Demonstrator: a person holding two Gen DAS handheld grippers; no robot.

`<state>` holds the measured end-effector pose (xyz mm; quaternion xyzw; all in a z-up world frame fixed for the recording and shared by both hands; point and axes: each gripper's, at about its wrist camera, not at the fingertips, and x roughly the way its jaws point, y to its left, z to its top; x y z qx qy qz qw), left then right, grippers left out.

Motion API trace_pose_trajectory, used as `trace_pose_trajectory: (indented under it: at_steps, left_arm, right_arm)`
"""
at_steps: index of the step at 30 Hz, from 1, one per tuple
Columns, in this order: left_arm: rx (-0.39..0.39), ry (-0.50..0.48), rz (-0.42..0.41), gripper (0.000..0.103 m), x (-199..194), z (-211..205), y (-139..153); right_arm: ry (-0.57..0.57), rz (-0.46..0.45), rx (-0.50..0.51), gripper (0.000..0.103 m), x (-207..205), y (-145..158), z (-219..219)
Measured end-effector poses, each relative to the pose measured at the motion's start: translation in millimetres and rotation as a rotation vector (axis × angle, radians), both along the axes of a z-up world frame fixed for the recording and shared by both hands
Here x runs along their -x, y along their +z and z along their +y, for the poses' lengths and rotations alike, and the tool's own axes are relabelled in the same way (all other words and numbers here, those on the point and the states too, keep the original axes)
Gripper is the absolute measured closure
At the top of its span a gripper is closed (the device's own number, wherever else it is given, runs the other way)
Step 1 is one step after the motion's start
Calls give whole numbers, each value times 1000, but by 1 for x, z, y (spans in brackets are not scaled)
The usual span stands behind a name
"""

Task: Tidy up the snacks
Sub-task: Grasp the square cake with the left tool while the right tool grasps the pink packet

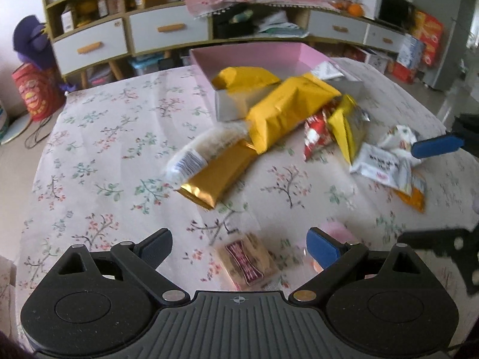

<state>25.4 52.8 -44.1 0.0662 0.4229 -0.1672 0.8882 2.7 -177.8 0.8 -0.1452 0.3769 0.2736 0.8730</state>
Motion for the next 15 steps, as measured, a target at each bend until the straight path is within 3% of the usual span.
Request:
trace_pose_trajectory:
  at_steps: [4, 8, 13, 15]
  left_arm:
    - [-5, -40, 13, 7, 5, -5, -9]
    - [-4, -46, 36, 8, 8, -8, -14]
    - [4, -27, 72, 24, 8, -9, -18]
    - [-7, -23, 65, 39, 8, -10, -16]
  right_arm:
    - [99, -41, 26, 24, 20, -4, 10]
    - [158, 8, -14, 24, 29, -10, 17]
    - [188, 33, -31, 24, 39, -17, 28]
    - [176, 49, -49, 24, 38, -19, 29]
